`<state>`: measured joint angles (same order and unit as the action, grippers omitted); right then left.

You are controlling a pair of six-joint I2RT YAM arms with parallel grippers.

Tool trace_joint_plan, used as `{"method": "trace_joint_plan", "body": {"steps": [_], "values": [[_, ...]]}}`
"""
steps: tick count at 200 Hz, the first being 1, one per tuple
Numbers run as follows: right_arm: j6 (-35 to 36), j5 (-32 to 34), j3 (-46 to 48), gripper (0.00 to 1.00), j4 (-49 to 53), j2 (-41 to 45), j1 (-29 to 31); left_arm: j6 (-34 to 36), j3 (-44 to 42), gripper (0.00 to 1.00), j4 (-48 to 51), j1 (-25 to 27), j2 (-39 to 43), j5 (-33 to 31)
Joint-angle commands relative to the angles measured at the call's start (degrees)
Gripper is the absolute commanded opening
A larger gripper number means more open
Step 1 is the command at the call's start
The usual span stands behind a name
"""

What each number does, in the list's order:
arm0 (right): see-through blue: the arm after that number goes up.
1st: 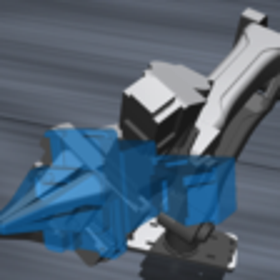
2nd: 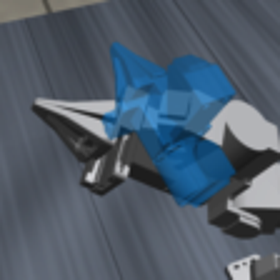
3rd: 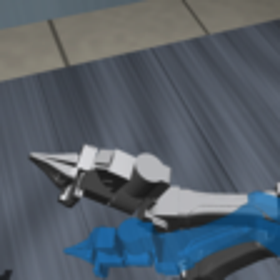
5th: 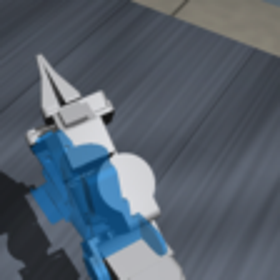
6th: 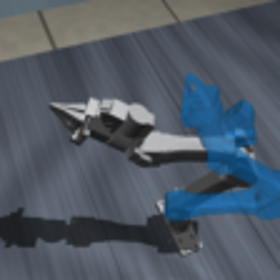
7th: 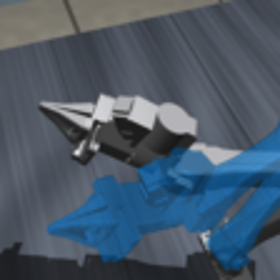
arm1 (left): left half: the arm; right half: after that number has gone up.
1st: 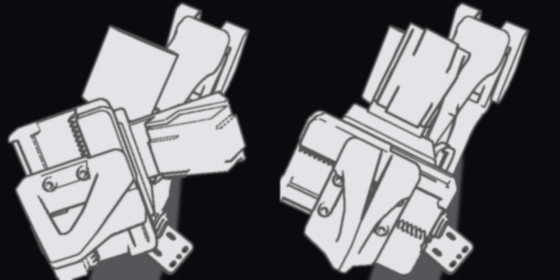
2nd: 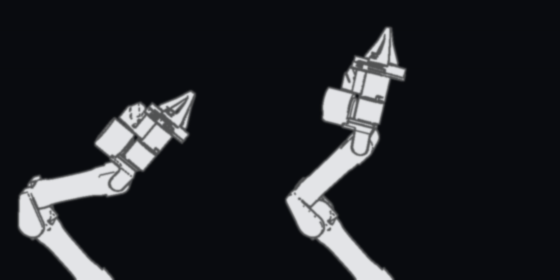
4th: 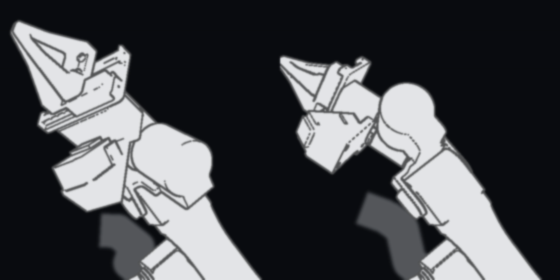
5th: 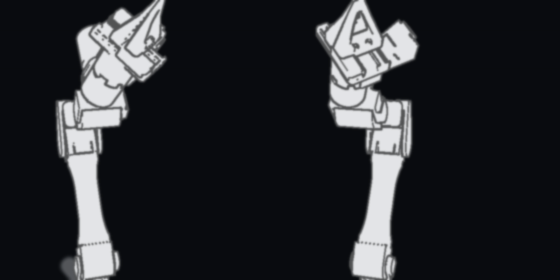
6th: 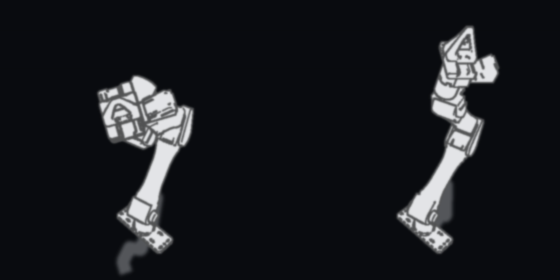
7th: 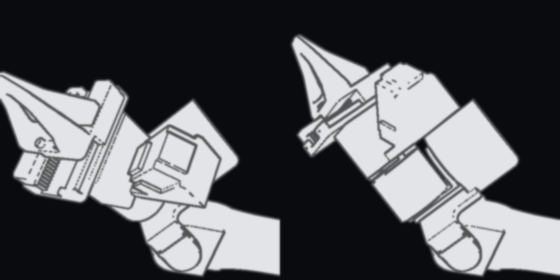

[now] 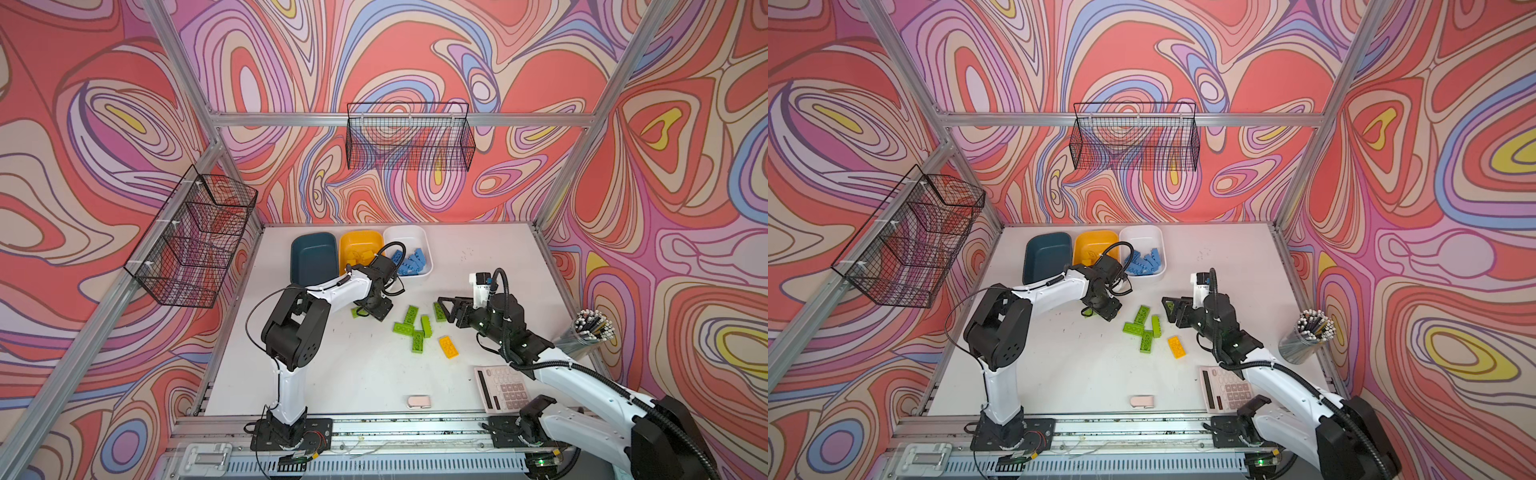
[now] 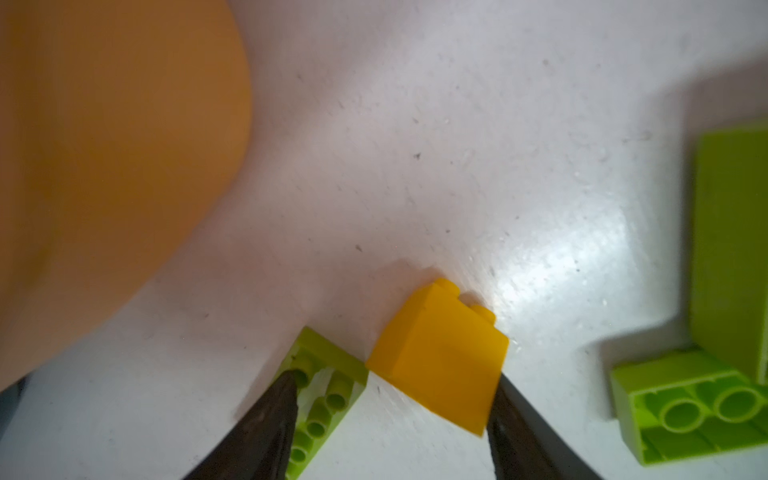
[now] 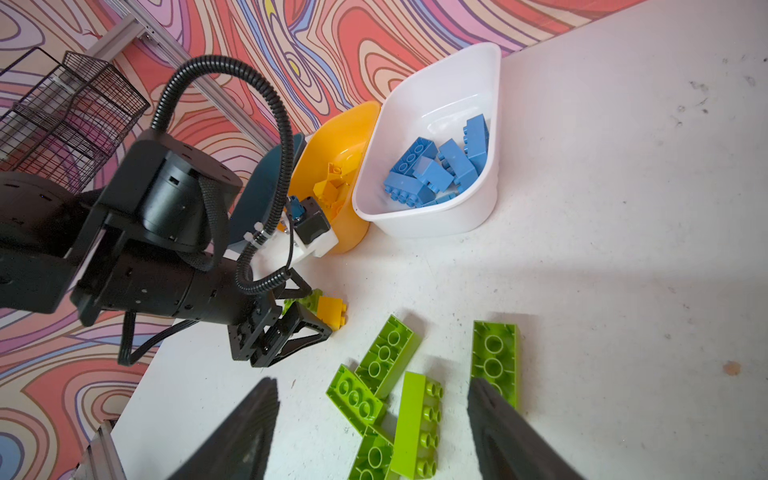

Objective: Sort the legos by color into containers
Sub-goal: 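Lower the left gripper and grasp the yellow brick beside a green brick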

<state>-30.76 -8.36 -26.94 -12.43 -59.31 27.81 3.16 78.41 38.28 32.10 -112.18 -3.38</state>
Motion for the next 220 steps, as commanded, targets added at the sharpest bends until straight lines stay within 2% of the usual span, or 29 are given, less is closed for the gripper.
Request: {"method": "trace_joint_plan", "body": {"steps": [1, 100, 179, 220], "values": [[-0.34, 0.89, 1.01, 0.76, -1.26, 0.86, -0.22, 1.75, 2.3, 0.7, 0.75, -0.1, -0.94, -3.39], [-0.07, 1.38, 1.05, 0.76, -1.32, 0.34, -0.28, 1.05, 4.39, 0.63, 0.42, -0.02, -3.75, -0.45], [-0.03, 1.55, 1.1, 0.76, -1.29, 0.25, -0.28, -1.0, 4.21, 0.33, -0.58, 0.09, -4.19, 1.23], [-0.06, 1.59, 1.1, 0.76, -1.29, 0.2, -0.28, -1.79, 4.05, 0.25, -0.32, 0.07, -3.19, 1.14]]}}
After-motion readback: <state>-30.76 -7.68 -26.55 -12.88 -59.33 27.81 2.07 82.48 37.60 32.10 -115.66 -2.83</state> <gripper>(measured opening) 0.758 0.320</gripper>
